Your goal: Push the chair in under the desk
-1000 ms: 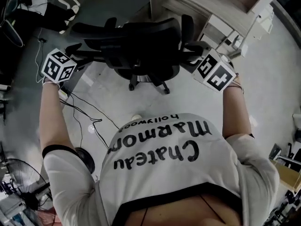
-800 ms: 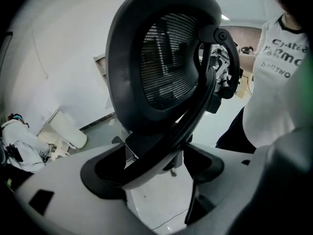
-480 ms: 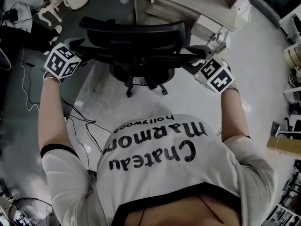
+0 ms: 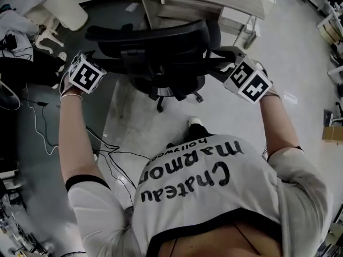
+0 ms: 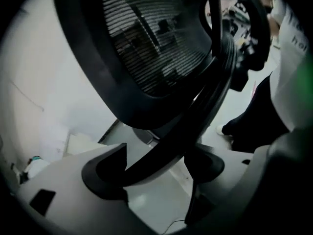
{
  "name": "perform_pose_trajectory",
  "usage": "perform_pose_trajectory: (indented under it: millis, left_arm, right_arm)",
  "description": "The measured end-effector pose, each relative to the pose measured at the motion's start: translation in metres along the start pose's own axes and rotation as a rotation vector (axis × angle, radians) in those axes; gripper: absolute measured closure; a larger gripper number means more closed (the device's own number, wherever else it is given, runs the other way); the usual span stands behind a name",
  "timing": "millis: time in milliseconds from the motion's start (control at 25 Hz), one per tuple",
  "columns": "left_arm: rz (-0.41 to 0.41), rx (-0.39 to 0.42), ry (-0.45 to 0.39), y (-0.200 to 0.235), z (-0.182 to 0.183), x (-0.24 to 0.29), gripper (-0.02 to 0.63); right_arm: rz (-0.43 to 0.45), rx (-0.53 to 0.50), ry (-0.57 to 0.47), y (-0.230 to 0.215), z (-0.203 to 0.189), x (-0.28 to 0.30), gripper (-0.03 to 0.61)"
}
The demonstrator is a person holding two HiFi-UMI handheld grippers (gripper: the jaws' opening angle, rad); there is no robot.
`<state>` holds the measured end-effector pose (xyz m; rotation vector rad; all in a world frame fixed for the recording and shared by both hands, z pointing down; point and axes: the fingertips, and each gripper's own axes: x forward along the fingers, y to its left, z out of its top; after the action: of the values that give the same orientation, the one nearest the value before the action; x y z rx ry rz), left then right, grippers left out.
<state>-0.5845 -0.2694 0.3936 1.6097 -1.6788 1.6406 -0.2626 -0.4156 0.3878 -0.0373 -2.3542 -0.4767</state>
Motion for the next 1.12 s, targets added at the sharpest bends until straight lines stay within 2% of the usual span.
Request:
perform_pose_trajectory:
  millis: [80,160,480,640,880,1120]
  left_arm:
    - [0.086,0.024,-0.014,0.005,0.005,-0.002,0.250]
    - [0.100,0.020,-0.064,0.007,0.010,-0.004,0.250]
    - [0.048,0.067,-0.119,0.008,0.016,-0.005,0.250]
    - [0.012,0.105,-0.101,0.015,0.017,0.018,0.250]
    - [-0.008,0.139,-0.036,0.003,0.040,-0.003,0.250]
    - [-0.005,0.174,-0.125,0.006,0.050,-0.007,0.250]
  right_arm:
    - [-0.009,0.009,0.002,0.002,0.001,-0.003,0.339]
    - [-0.011,0.020,0.013,0.000,0.000,-0.003,0.337]
    - [0.063,0.065,0.062,0.008,-0.002,-0.011,0.353]
    - [0.129,0.101,0.055,0.016,-0.003,-0.002,0.383]
    - [0.120,0.107,0.000,0.027,-0.015,-0.035,0.374]
    - [0.122,0.105,0.028,0.036,-0.016,-0.039,0.388]
